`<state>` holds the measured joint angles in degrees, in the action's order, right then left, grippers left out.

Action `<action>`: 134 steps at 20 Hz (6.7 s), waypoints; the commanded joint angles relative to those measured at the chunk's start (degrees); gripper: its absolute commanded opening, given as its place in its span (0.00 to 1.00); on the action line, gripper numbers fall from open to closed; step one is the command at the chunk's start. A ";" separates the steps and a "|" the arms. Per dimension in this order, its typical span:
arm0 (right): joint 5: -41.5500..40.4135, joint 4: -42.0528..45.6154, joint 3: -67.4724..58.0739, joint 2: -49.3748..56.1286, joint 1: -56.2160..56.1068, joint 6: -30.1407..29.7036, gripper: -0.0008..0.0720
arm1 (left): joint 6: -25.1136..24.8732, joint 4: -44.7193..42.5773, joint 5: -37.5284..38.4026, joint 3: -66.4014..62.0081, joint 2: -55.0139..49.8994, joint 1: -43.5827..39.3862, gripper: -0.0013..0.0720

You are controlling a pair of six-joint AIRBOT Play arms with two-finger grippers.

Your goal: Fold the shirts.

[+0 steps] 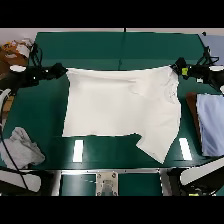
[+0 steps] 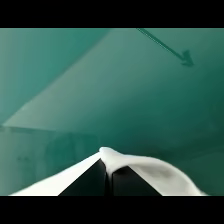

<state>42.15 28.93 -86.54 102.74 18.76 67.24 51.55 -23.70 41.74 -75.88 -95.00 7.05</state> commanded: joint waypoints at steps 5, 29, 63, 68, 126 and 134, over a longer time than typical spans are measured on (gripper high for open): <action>4.24 -0.55 -15.04 8.11 0.02 2.43 0.03 | 0.48 -0.37 -2.97 -8.50 -3.39 -0.26 0.05; 23.45 25.18 -8.83 8.61 7.04 4.72 0.03 | 18.58 -23.96 17.86 1.18 -4.22 -5.38 0.05; 23.87 11.96 59.71 -52.52 16.02 11.85 0.03 | 55.54 -29.14 -17.38 56.57 41.68 -24.65 0.88; 20.41 12.17 59.71 -52.52 16.04 11.61 0.17 | 47.06 -17.90 -21.05 52.52 31.04 -24.65 0.17; 8.87 11.54 23.28 -12.55 -3.76 14.53 0.03 | 32.98 -41.09 16.79 1.81 3.02 -5.33 0.05; 25.92 13.66 10.19 -8.35 9.55 3.13 0.76 | 32.87 -40.19 24.92 -9.03 2.62 -2.71 0.99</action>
<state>59.37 41.30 -72.07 93.21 22.55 76.44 84.53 -63.90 61.69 -79.68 -92.01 2.92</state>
